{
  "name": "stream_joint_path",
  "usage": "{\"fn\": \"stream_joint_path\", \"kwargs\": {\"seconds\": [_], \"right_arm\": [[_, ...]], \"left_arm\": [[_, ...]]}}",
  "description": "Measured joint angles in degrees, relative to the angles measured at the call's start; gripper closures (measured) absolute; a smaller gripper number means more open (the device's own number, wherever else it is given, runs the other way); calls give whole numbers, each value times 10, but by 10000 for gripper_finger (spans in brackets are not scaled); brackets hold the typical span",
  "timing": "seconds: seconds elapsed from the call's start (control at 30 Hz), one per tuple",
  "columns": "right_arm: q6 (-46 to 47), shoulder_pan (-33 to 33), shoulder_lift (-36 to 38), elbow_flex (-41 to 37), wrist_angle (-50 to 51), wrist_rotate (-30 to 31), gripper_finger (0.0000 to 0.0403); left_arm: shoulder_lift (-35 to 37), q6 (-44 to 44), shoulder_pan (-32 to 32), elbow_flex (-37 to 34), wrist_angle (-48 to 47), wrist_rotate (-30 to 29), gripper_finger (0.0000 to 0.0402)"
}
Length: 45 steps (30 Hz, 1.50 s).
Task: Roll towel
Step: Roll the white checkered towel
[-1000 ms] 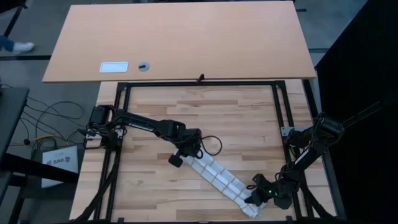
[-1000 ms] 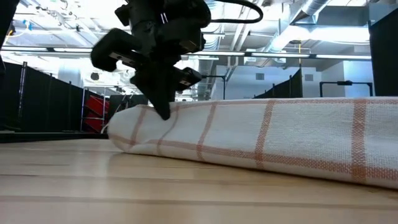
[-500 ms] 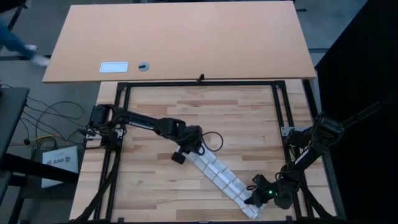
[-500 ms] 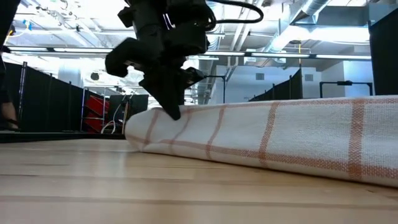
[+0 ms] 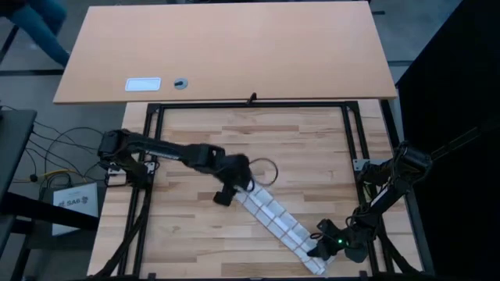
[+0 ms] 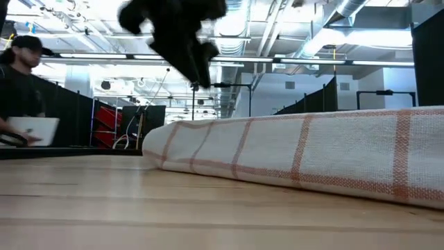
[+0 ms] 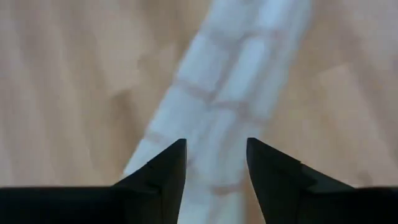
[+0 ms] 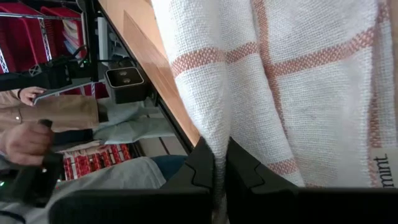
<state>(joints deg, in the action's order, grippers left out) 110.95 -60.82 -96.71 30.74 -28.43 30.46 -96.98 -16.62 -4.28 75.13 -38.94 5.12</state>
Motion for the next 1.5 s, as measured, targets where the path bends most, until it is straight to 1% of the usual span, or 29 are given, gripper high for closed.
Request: {"fn": "stream_joint_path", "kwargs": {"seconds": [0.07,0.13,0.17,0.2,0.27,0.33,0.4,0.43,0.5,0.77,0.83,0.9,1.1,1.27,1.5], "right_arm": [[0,-1,0,0,1,0,403],[0,-3,0,0,1,-1,403],[0,-4,0,0,1,-1,403],[0,-5,0,0,3,-1,403],[0,-7,0,0,4,-1,403],[0,-7,0,0,5,-1,403],[0,-7,0,0,5,-1,403],[0,-7,0,0,5,-1,403],[0,-7,0,0,4,0,403],[4,-7,0,0,2,-2,403],[2,-7,0,0,1,-3,403],[2,-7,0,0,2,-3,403],[-6,-8,0,0,7,-6,403],[-29,-5,0,0,7,-6,403],[-51,5,0,1,-4,2,403]], "left_arm": [[10,-2,-27,0,3,24,251],[11,-10,-55,-4,-5,66,253],[7,-15,-69,-10,0,77,255],[-1,-23,-80,-19,13,81,257],[-25,-38,-91,-40,55,71,261],[-54,-44,-85,-51,104,64,263],[-80,-45,-71,-51,139,45,263],[-89,-46,-63,-51,149,31,263],[-102,-45,-47,-51,168,21,263],[-101,-67,12,-51,202,23,263],[-116,-59,30,-51,224,29,263],[-137,-52,44,-55,221,43,263],[-186,-22,52,-56,275,55,263],[-184,-6,55,-56,266,54,263],[-156,24,61,-57,154,55,263]]}}
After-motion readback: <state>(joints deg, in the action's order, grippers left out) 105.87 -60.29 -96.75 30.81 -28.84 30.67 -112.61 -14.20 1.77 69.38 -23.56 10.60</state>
